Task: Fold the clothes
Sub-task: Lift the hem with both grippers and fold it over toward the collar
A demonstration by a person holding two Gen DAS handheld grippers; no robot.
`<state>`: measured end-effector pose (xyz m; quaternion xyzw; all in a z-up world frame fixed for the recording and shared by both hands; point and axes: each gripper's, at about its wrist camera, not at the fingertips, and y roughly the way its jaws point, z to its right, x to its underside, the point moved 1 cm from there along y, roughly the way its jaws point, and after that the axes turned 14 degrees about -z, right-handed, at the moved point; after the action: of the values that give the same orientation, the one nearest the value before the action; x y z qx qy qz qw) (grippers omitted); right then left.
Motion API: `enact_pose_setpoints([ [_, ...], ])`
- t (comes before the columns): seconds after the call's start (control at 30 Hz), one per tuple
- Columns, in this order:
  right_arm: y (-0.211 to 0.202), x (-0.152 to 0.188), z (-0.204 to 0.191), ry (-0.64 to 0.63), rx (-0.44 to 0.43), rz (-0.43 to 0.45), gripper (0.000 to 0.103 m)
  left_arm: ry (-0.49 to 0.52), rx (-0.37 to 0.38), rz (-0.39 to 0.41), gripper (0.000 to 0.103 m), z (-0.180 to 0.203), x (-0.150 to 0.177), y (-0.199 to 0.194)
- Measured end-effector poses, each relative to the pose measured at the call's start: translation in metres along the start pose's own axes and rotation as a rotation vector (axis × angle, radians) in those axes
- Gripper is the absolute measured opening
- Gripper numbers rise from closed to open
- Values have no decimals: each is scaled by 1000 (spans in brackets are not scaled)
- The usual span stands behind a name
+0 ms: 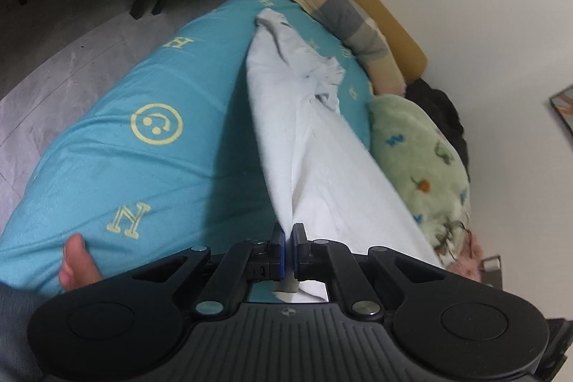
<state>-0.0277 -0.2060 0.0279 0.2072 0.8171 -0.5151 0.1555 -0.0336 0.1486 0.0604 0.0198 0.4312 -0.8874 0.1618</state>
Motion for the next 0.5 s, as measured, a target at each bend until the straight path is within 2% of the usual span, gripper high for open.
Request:
enact_pose_setpoints([
  [0.13, -41, 32, -2, -42, 7, 25, 6, 33, 8, -52, 4, -8, 42, -4],
  [0.27, -45, 85, 9, -33, -6, -33, 6, 48, 5, -115, 4, -22, 78, 7],
  [0.37, -37, 103, 13, -49, -11, -51, 6, 21, 27, -164, 4, -33, 77, 30],
  [0.5, -19, 83, 17, -45, -22, -59, 6, 29, 27, -183, 4, -36, 47, 58],
])
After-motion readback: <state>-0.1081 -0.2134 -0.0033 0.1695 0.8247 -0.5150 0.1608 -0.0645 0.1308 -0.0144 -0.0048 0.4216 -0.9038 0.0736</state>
